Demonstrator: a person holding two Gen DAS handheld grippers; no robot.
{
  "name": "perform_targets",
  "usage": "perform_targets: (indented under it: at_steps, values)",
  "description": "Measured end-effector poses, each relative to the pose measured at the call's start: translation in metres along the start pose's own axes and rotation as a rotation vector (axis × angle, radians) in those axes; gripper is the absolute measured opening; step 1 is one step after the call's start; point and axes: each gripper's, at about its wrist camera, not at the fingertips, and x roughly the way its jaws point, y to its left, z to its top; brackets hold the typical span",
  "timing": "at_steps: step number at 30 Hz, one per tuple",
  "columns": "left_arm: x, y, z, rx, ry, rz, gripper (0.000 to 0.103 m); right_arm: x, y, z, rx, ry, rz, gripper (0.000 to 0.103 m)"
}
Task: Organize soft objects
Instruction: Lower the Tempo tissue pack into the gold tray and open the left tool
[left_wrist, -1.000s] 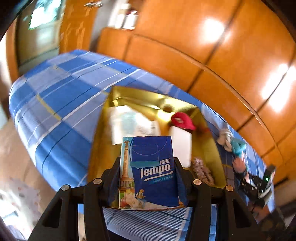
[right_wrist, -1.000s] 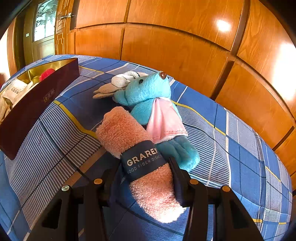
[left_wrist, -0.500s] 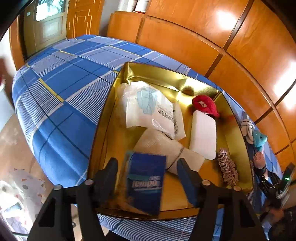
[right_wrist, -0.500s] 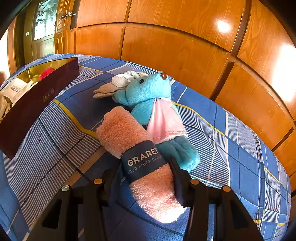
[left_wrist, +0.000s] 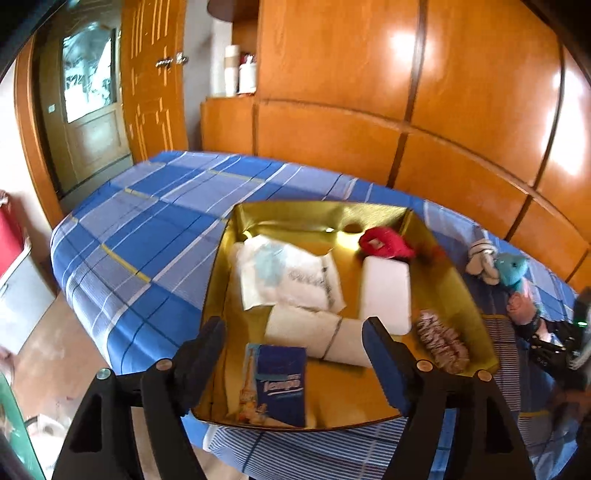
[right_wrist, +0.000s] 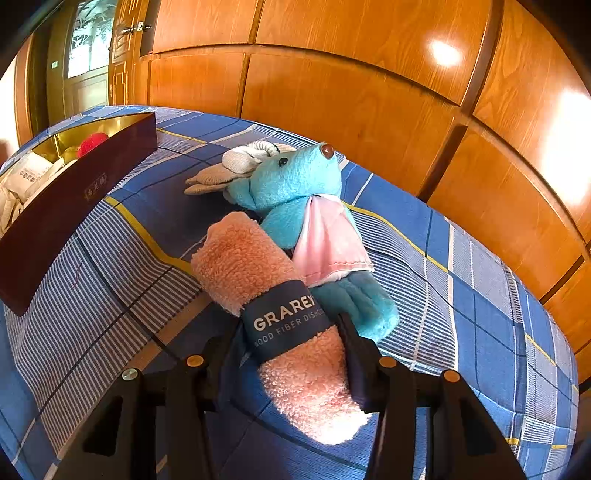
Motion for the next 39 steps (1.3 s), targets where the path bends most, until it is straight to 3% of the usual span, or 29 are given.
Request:
perform_targets:
  at_steps: [7, 19, 30, 39]
  values:
    - [-0.013, -0.012, 0.0, 0.034, -0.027, -0.034, 0.077, 0.002, 0.005, 0.004, 0.006, 0.018, -0.031, 0.048]
    - [-0.021, 0.002, -0.008, -0.009, -0.027, -0.043, 0.077, 0.002, 0.039, 0.006, -0.113, 0.019, -0.232, 0.044]
    - [-0.03, 0.011, -0.012, -0.029, -0.049, -0.036, 0.077, 0.003, 0.034, 0.014, -0.037, 0.08, -0.226, 0.041]
    - [-0.031, 0.004, -0.016, 0.005, -0.054, -0.034, 0.077, -0.018, 0.021, 0.019, 0.157, 0.095, -0.085, 0.04]
